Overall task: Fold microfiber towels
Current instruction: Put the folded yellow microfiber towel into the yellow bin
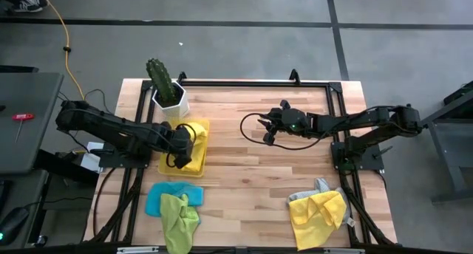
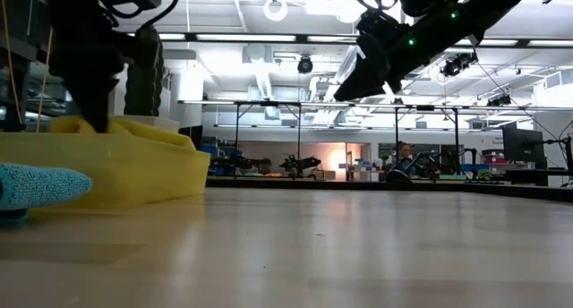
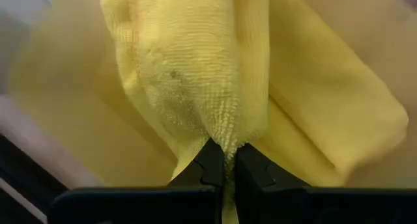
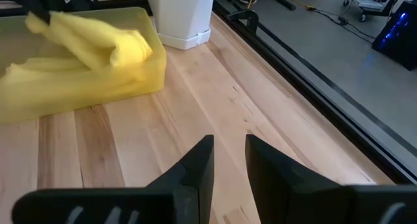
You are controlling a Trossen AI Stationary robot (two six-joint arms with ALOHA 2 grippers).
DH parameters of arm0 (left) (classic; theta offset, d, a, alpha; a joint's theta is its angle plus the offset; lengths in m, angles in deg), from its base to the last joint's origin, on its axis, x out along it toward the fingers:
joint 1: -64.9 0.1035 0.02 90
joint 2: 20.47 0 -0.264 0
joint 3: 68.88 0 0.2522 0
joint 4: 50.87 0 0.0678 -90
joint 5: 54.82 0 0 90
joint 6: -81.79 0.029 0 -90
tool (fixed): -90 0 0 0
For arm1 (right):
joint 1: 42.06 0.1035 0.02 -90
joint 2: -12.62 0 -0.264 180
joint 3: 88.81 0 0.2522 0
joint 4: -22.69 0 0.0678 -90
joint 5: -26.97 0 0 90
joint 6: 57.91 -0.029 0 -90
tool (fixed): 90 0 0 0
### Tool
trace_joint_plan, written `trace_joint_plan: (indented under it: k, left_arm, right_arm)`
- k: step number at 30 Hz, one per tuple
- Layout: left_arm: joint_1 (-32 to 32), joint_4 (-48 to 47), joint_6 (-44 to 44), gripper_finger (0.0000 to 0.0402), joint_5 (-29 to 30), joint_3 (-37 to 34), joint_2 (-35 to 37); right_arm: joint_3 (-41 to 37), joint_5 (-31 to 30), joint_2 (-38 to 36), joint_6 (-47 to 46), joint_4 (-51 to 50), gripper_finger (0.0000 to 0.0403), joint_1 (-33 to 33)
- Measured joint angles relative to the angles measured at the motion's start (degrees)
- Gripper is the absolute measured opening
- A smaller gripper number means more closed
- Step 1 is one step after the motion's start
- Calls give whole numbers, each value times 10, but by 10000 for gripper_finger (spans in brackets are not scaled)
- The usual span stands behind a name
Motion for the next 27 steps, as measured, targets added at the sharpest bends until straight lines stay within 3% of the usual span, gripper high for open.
trace_joint_plan:
  k: [13,22,27]
  left_arm:
    - [-24,-35,-27,1,-144,0,-106]
    - [-23,-30,19,21,-177,12,-160]
    - [-23,-36,74,6,-181,55,-155]
  right_arm:
    - [0,0,0,0,3,78,0]
    - [0,0,0,7,6,78,-1]
    - [0,0,0,5,11,78,-12]
